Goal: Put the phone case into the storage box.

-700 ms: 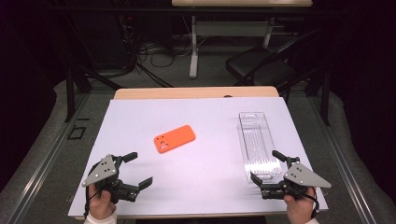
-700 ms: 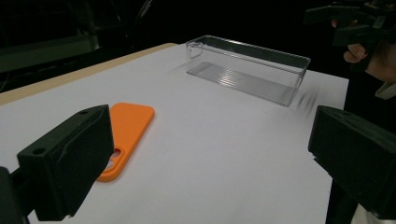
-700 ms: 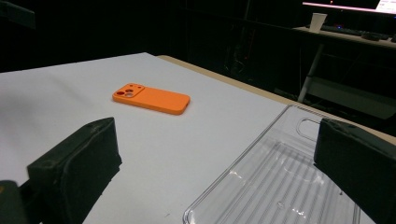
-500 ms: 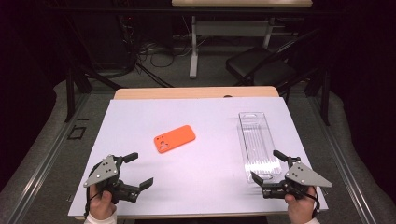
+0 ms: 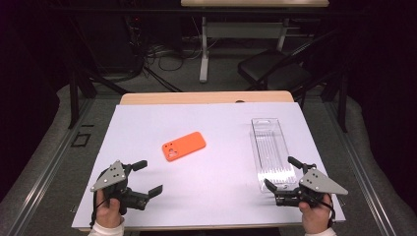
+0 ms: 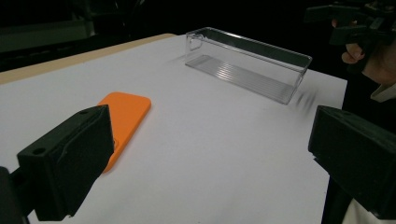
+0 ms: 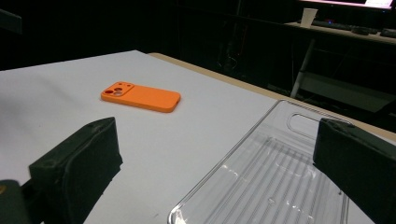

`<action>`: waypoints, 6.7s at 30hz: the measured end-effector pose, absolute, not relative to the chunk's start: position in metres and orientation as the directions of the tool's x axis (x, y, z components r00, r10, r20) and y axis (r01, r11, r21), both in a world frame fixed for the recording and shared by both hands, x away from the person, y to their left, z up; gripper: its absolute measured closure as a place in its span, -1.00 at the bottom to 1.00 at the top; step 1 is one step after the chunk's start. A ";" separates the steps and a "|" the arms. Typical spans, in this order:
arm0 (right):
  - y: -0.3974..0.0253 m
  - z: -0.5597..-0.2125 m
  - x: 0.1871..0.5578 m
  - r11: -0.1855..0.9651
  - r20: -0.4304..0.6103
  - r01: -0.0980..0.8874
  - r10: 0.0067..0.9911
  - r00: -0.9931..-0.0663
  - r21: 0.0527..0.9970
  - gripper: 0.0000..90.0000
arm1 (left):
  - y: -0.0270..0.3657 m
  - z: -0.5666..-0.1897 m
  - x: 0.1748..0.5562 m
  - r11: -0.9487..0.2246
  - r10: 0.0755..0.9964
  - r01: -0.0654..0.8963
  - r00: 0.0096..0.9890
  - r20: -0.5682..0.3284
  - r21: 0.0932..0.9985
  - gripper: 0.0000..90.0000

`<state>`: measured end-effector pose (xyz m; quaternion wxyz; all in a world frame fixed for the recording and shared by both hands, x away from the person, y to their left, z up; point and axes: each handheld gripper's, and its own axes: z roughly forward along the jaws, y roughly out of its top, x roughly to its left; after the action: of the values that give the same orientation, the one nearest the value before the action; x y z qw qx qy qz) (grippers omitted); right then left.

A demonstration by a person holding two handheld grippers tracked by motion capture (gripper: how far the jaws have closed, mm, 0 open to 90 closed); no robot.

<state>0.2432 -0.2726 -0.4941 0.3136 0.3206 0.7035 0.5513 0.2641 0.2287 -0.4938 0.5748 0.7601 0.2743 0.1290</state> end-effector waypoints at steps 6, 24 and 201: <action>-0.271 -0.494 0.245 0.194 -0.094 0.105 0.799 -0.594 0.975 -1.00 | 0.227 -0.496 0.264 -0.205 0.574 0.303 0.807 -0.136 0.931 -0.99; -0.273 -0.494 0.243 0.198 -0.096 0.112 0.804 -0.587 0.974 -1.00 | 0.221 -0.478 0.314 -0.211 0.597 0.480 0.753 -0.276 0.852 -0.99; -0.274 -0.501 0.247 0.222 -0.086 0.153 0.791 -0.606 0.963 -0.99 | 0.115 -0.518 0.495 -0.817 0.539 0.532 0.842 -0.037 0.223 -0.89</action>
<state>0.2471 -0.2741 -0.5009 0.3002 0.3269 0.7216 0.5314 0.4950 0.1150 -0.5181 0.1130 0.9529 0.2810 0.0139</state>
